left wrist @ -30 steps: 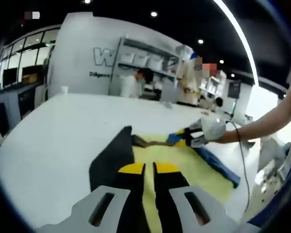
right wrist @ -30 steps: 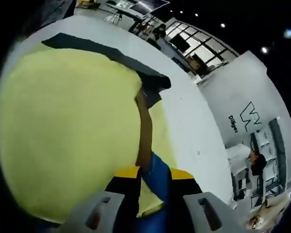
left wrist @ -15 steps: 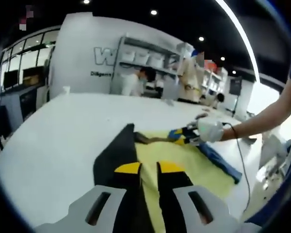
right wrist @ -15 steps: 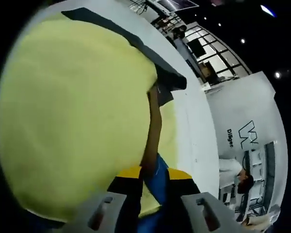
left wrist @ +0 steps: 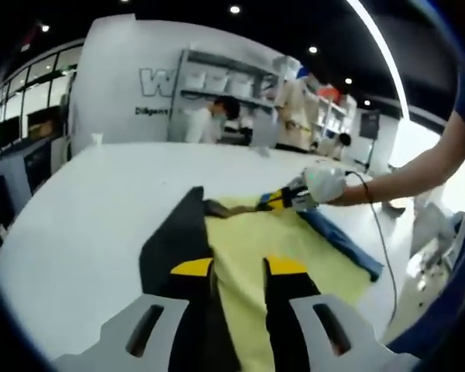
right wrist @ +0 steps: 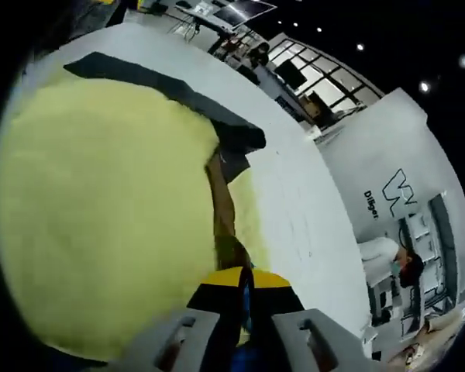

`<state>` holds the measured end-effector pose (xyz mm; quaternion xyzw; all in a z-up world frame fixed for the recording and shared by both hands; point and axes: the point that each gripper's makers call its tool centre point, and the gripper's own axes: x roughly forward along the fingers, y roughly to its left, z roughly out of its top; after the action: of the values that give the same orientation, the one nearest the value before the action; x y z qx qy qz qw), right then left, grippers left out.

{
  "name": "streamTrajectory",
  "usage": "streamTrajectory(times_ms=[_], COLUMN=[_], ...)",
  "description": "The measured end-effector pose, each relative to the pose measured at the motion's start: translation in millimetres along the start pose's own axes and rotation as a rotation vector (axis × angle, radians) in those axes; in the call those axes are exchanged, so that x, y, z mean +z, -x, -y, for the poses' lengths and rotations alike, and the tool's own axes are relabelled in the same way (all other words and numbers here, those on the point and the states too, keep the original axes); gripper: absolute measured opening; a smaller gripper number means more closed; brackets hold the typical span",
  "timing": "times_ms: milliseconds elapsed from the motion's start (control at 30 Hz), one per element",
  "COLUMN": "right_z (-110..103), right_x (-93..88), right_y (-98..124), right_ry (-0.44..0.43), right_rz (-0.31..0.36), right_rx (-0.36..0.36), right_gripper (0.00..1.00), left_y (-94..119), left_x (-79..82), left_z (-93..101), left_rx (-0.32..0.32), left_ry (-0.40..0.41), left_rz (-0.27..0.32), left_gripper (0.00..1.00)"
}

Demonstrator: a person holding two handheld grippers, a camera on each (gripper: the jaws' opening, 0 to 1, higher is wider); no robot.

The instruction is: Fold the garment on the visible template until the final outline fits inside the template.

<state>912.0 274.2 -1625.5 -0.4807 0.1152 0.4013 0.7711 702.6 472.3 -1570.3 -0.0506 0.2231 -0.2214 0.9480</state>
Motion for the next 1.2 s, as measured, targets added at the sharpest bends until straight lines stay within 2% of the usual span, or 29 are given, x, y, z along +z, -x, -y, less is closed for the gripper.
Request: streamTrajectory(times_ms=[100,133,167,200,233,267,333,433,500,533,567,633,700,733,800,900,933,1000,1100,1133,1167,1200], right_z=[26.1,35.6,57.1,70.0,86.1,91.7,113.1,114.6,106.4,105.4,107.6,112.0,111.8,115.4,117.5,113.2,122.5,105.4,96.7,90.1,77.8,73.4], right_x=[0.7,-7.4,-14.4,-17.7,-22.6,-24.3,-44.0,-55.4,-68.1,-69.7,-77.2,-81.1,-81.1,-79.9,-92.8,-89.7,-100.8,-94.4,-93.7,-102.1,-102.6,-102.1], right_y=[-3.9,-14.3,-24.8,-31.3,-39.8,-43.1,-60.1,-71.5,-79.9,-80.5,-81.9,-82.3,-81.5,-69.8,-57.1,-38.8,-30.2,-2.6,8.8,21.0,38.6,43.6], right_ry=[-0.089,-0.129,-0.222,-0.284,-0.388,-0.42,-0.553,-0.559,-0.661,-0.68,-0.726,-0.815,-0.904,-0.933,-0.922,-0.976,-0.984,-0.988,-0.986,-1.003,-1.032,-1.038], right_rz=[0.006,0.001,-0.007,-0.008,-0.012,-0.015,-0.087,-0.152,-0.224,-0.232,-0.248,-0.229,-0.189,-0.174,-0.167,-0.132,-0.093,-0.078,-0.071,-0.06,-0.04,-0.037], right_rx=[0.002,0.001,-0.026,-0.044,-0.063,-0.071,-0.106,-0.11,-0.073,-0.072,-0.099,-0.117,-0.108,-0.131,-0.146,-0.156,-0.18,-0.168,-0.159,-0.162,-0.165,-0.165], right_gripper=[0.0,0.0,0.0,0.0,0.0,0.0,0.0,0.0,0.0,0.0,0.0,0.0,0.09,0.11,0.07,0.09,0.11,0.12,0.11,0.12,0.13,0.13], left_y=[-0.9,-0.9,-1.2,-1.2,-0.7,-0.3,1.9,6.2,10.2,10.9,12.8,15.2,17.1,18.2,20.2,20.1,19.6,19.4,18.7,18.7,19.2,19.7], left_x=[-4.6,-4.9,-6.8,-9.4,-12.1,-12.5,-16.5,-24.6,-30.4,-32.0,-36.5,-40.5,-43.1,-44.1,-47.6,-51.9,-54.9,-55.7,-57.6,-58.2,-59.9,-60.6], left_z=[2.1,2.5,2.6,3.2,3.7,4.2,5.6,10.9,13.0,13.0,13.5,13.5,13.9,14.2,13.2,14.3,14.8,15.2,15.6,15.8,13.3,11.8], left_rx=[-0.006,-0.008,-0.009,-0.01,-0.009,-0.008,-0.017,-0.029,-0.027,-0.026,-0.023,-0.016,-0.018,-0.019,-0.018,-0.024,-0.026,-0.027,-0.029,-0.029,-0.015,-0.006], left_ry=[-0.006,-0.005,-0.006,-0.004,-0.013,-0.019,-0.025,0.005,-0.013,-0.018,-0.029,-0.04,-0.037,-0.032,-0.026,-0.021,-0.024,-0.023,-0.019,-0.02,-0.029,-0.036], left_rz=[-0.019,-0.021,-0.029,-0.046,-0.066,-0.07,-0.093,-0.127,-0.136,-0.143,-0.159,-0.169,-0.182,-0.186,-0.187,-0.202,-0.212,-0.214,-0.215,-0.217,-0.219,-0.219], left_gripper=[0.25,0.26,0.28,0.32,0.35,0.39,0.5,0.72,0.83,0.86,0.89,0.92,0.92,0.91,0.91,0.9,0.9,0.9,0.88,0.86,0.85,0.85])
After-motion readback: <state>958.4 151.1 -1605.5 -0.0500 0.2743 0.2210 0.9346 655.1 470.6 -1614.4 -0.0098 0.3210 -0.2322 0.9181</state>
